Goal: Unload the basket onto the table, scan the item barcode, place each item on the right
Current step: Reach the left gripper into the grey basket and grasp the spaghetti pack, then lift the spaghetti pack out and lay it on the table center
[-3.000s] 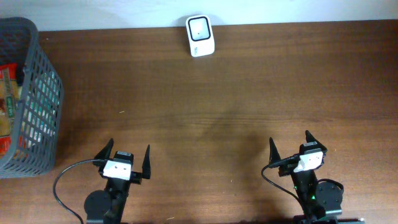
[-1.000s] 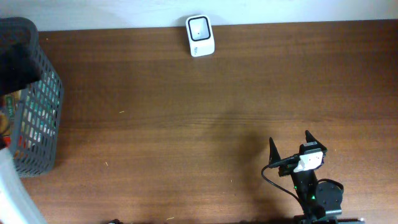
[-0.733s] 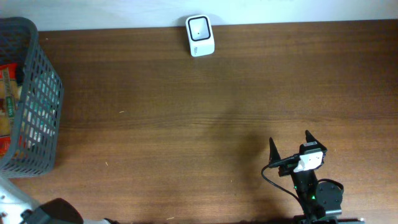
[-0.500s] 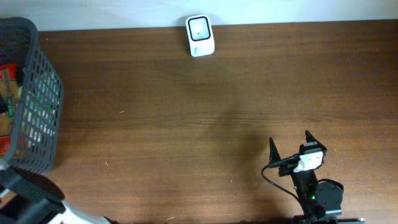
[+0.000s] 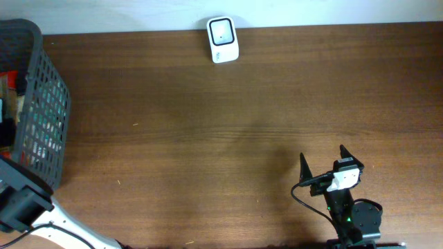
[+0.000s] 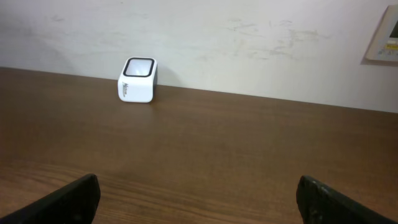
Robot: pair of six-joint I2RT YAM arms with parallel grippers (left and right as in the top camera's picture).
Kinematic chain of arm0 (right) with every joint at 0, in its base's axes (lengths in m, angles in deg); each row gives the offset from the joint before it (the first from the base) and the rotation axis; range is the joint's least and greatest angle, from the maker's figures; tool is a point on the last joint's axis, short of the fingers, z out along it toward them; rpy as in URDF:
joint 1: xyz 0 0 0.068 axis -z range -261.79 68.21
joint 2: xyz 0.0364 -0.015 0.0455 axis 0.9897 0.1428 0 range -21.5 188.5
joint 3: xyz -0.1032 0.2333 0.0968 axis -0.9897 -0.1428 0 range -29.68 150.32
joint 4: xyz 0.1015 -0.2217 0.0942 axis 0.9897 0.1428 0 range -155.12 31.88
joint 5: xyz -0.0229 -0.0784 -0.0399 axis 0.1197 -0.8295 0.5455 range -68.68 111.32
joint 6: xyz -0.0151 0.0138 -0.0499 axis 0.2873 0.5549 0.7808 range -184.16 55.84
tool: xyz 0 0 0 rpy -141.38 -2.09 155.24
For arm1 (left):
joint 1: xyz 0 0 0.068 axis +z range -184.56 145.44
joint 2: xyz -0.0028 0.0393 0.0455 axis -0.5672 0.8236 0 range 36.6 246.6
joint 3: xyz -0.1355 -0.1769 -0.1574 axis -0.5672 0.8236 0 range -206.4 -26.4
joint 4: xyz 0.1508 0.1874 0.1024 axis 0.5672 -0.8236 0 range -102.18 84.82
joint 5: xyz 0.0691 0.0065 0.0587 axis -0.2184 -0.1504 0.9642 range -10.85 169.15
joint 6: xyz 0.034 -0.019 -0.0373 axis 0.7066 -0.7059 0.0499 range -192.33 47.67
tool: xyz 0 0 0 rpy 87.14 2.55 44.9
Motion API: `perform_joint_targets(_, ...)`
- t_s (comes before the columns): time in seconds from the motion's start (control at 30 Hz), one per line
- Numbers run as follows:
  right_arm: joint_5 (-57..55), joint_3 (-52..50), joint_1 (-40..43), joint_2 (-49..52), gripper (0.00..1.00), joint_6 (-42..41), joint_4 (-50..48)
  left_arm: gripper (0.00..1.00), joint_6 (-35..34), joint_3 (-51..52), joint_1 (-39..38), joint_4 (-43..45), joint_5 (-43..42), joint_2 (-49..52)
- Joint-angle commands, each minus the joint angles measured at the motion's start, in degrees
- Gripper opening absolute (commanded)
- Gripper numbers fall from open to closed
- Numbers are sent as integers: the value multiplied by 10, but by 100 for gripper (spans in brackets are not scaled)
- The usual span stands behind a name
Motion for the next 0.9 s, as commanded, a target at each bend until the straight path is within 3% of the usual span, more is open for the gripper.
perform_joint_targets(0.0, 1, -4, 3, -4, 99, -4, 2, 8, 7, -1, 2, 11, -13, 20)
perform_joint_targets(0.03, 1, -4, 3, -4, 99, -4, 2, 1, 6, -3, 2, 7, -13, 19)
perform_joint_targets(0.2, 1, -4, 3, -4, 99, -4, 2, 0, -16, -23, -31, -13, -13, -89)
perform_joint_targets(0.5, 1, -4, 3, -4, 99, -4, 2, 0, -243, -23, -85, 12, -15, -412)
perform_joint_targets(0.6, 1, -4, 3, -4, 99, -4, 2, 0, -280, -23, -94, -3, -211, -477)
perform_joint_targets(0.63, 1, -4, 3, -4, 99, -4, 2, 0, -280, -23, -116, -39, -260, -484)
perform_joint_targets(0.7, 1, -4, 3, -4, 99, -4, 2, 0, -279, -18, -172, -108, -272, -483)
perform_joint_targets(0.87, 1, -4, 3, -4, 99, -4, 2, 0, -290, 123, -337, -165, -175, -483)
